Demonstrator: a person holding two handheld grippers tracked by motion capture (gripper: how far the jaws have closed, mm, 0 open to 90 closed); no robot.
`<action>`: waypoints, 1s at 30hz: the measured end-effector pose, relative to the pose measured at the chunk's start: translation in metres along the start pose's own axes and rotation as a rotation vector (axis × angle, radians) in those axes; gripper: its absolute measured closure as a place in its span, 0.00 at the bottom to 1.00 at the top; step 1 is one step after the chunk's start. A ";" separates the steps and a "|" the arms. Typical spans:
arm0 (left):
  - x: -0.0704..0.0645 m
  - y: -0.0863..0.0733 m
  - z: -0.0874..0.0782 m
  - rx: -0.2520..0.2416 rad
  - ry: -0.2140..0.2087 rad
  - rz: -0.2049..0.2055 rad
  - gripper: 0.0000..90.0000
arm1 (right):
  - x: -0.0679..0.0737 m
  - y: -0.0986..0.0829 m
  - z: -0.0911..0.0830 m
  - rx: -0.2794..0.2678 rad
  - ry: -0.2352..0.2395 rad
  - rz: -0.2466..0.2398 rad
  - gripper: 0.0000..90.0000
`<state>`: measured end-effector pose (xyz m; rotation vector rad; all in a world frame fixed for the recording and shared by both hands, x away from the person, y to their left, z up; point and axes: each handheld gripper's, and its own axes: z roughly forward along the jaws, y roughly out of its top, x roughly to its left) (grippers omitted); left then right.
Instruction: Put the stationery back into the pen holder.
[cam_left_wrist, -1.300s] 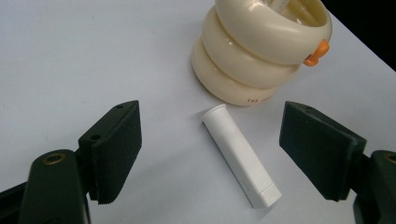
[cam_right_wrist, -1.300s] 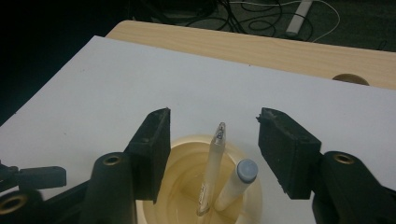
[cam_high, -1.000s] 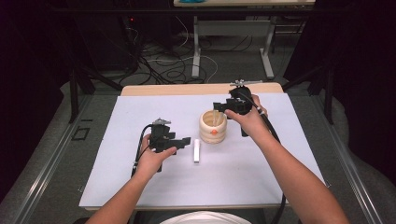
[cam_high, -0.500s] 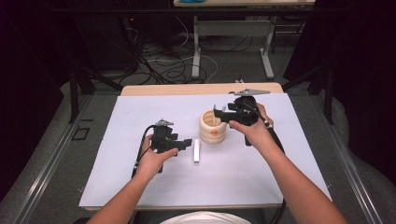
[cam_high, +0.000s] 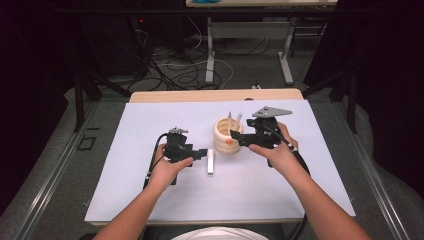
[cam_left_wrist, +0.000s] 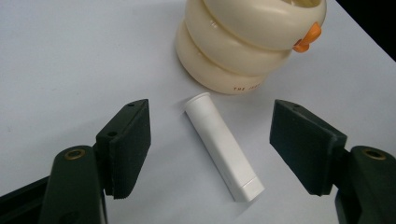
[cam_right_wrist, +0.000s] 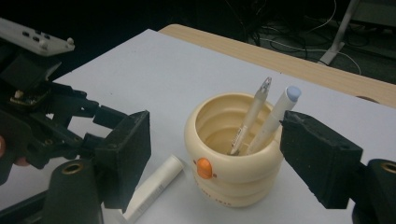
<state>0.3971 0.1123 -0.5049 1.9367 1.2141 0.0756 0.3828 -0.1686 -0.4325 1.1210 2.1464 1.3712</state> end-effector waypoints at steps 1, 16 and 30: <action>-0.001 0.001 0.000 0.001 0.002 -0.002 0.33 | 0.000 -0.002 -0.001 0.006 -0.006 0.000 0.26; 0.001 0.013 0.002 0.031 -0.009 -0.065 0.45 | -0.011 -0.036 -0.002 0.021 -0.022 0.020 0.19; 0.000 0.024 0.012 0.113 -0.017 -0.152 0.53 | -0.018 -0.053 -0.005 0.075 -0.054 -0.001 0.19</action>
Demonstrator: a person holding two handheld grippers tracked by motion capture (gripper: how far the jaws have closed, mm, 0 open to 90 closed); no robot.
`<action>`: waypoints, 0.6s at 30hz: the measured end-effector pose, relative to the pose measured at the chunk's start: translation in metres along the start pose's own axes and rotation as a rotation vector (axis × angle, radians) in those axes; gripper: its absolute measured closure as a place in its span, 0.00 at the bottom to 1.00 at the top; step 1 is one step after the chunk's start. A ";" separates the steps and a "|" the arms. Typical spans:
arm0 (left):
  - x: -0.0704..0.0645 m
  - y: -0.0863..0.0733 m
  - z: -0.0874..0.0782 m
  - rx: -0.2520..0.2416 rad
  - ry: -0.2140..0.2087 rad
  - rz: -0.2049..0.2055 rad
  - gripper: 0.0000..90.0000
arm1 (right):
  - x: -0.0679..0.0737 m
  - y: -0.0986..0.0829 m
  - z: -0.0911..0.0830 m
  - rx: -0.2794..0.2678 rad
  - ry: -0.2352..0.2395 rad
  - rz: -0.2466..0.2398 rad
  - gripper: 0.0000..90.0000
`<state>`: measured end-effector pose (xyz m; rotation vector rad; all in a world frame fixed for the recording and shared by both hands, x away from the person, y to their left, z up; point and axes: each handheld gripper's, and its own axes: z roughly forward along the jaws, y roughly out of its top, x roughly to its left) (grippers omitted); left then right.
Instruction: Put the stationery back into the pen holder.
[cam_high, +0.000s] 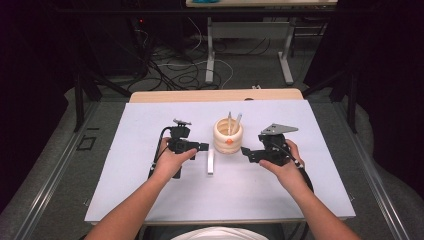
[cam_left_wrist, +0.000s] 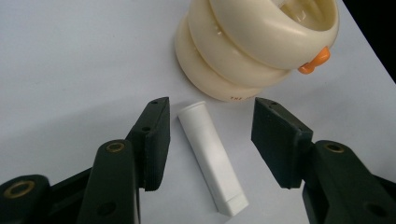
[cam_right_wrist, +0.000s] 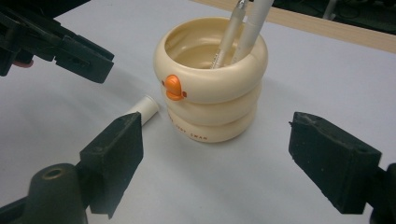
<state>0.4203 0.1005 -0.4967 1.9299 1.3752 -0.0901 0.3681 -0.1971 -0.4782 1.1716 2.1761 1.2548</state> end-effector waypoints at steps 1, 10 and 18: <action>0.000 0.002 0.001 0.014 -0.002 -0.002 0.54 | -0.001 -0.001 0.000 -0.003 -0.010 -0.006 0.19; -0.001 0.014 0.012 0.084 0.013 -0.017 0.58 | -0.001 -0.005 0.000 -0.018 -0.025 0.000 0.19; -0.002 0.013 0.022 0.132 0.036 -0.056 0.61 | -0.002 -0.008 0.001 -0.010 -0.023 -0.005 0.19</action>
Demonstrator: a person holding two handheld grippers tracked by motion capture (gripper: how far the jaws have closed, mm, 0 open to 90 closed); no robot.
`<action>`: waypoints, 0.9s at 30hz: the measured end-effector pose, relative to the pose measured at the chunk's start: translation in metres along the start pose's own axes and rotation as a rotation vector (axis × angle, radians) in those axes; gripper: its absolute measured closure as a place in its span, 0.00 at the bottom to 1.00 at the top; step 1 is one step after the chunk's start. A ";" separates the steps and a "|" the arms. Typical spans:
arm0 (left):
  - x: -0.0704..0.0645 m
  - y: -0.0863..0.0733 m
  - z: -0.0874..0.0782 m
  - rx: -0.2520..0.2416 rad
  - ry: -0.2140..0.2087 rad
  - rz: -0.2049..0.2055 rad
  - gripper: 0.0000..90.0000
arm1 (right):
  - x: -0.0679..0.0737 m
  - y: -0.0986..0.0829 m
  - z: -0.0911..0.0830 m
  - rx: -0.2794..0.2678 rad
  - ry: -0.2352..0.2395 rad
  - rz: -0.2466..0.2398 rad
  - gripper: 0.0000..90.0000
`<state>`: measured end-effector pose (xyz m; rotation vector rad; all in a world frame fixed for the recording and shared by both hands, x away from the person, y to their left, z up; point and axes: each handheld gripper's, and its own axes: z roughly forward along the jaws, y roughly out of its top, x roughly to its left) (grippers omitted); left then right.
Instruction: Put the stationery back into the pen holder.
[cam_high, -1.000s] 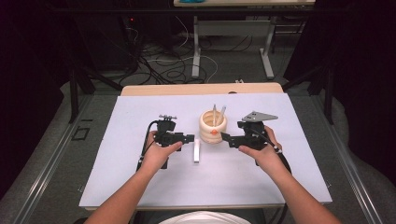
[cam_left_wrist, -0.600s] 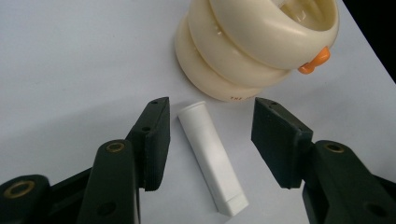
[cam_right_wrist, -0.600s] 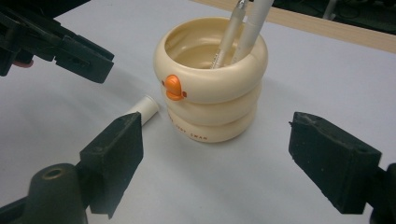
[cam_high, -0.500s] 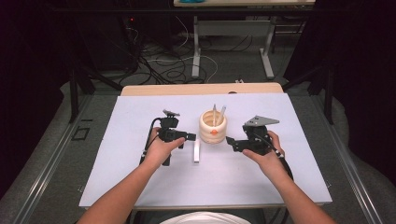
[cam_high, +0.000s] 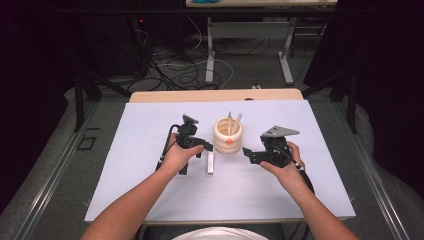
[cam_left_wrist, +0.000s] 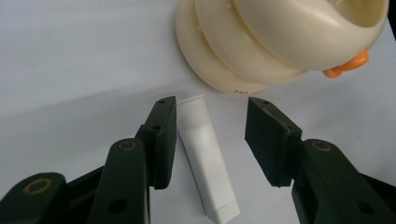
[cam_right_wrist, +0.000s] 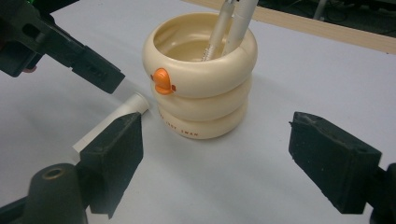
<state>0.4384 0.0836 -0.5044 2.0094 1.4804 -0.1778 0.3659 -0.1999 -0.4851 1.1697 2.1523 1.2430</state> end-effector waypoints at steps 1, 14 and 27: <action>-0.001 0.000 0.001 -0.003 0.005 -0.012 0.61 | 0.000 0.000 0.000 0.000 0.000 0.001 0.19; -0.004 -0.001 0.019 0.046 0.037 -0.075 0.64 | 0.002 0.000 0.001 -0.002 0.002 0.000 0.19; -0.001 0.002 0.035 0.092 0.059 -0.128 0.65 | 0.001 -0.001 0.002 -0.001 0.007 -0.007 0.19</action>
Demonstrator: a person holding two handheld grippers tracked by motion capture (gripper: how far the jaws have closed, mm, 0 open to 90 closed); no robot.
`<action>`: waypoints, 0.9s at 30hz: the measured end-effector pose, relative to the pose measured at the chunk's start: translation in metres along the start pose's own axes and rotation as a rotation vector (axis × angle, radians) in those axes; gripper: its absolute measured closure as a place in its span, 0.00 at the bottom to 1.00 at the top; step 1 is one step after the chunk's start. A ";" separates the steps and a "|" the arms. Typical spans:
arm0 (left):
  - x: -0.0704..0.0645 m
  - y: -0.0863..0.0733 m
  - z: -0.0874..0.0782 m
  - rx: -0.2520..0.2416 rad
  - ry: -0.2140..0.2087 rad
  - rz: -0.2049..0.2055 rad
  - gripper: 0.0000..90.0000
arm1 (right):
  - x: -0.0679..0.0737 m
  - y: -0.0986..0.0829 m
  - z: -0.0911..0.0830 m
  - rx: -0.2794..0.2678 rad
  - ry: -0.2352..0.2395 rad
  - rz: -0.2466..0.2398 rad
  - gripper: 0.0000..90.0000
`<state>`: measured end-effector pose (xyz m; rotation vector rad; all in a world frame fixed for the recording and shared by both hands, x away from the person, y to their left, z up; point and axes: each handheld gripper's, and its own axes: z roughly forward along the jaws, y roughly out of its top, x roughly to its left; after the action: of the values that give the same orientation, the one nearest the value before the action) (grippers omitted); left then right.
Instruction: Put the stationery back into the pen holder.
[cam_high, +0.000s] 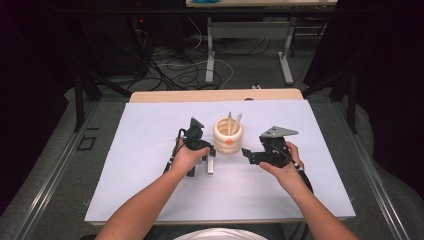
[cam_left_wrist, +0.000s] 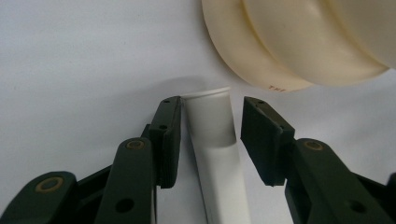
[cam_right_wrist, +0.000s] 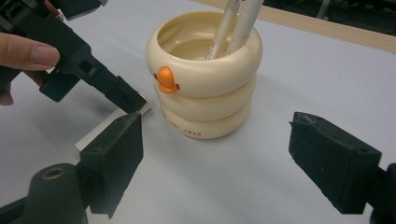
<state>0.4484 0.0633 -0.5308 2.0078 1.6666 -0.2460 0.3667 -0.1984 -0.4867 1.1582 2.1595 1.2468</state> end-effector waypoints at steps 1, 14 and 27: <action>0.000 0.000 0.001 -0.003 0.001 -0.010 0.65 | 0.000 0.000 0.000 0.000 0.000 0.000 0.19; -0.001 -0.002 0.003 0.036 -0.006 -0.067 0.69 | 0.000 -0.001 0.002 0.009 0.003 -0.006 0.19; 0.001 -0.004 0.003 0.031 -0.016 -0.105 0.72 | 0.001 -0.002 0.002 0.010 0.004 -0.004 0.19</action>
<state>0.4451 0.0636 -0.5347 1.9386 1.7705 -0.3258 0.3670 -0.1973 -0.4899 1.1556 2.1727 1.2390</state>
